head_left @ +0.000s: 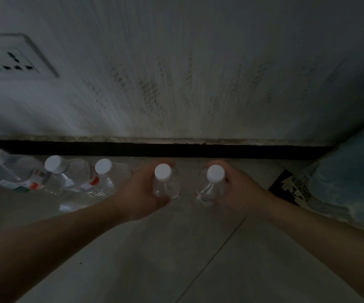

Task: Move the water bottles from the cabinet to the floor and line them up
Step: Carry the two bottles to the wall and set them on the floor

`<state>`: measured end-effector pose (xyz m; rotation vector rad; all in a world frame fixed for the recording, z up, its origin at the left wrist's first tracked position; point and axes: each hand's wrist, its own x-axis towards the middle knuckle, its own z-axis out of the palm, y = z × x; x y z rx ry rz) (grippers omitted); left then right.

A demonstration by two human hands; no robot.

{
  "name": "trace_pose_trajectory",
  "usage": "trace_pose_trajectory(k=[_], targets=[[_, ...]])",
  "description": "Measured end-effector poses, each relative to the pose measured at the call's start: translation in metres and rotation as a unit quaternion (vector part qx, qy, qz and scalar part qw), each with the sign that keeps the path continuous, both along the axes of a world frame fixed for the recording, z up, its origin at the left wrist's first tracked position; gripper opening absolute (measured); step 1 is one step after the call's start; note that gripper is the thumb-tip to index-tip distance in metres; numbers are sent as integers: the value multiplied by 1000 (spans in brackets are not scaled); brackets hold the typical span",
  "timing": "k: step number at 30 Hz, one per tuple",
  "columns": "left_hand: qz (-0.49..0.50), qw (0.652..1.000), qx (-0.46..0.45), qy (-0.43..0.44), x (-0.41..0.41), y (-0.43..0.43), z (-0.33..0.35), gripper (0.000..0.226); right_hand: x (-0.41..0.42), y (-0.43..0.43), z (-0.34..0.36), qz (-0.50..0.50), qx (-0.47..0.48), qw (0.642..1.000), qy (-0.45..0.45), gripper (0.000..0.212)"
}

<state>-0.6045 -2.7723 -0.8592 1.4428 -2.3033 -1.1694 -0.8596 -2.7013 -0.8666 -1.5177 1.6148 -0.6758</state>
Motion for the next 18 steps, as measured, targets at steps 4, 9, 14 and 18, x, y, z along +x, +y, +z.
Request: trace_pose_trajectory(k=[4, 9, 14, 18], targets=[[-2, 1000, -2, 6, -2, 1, 2, 83, 0, 1, 0, 6, 6, 1000, -13, 77], [-8, 1000, -4, 26, -6, 1, 9, 83, 1, 2, 6, 2, 6, 1000, -13, 77], [3, 999, -8, 41, -9, 1, 20, 83, -1, 0, 18, 9, 20, 1000, -9, 83], [2, 998, -34, 56, -13, 3, 34, 80, -5, -6, 35, 10, 24, 999, -25, 91]])
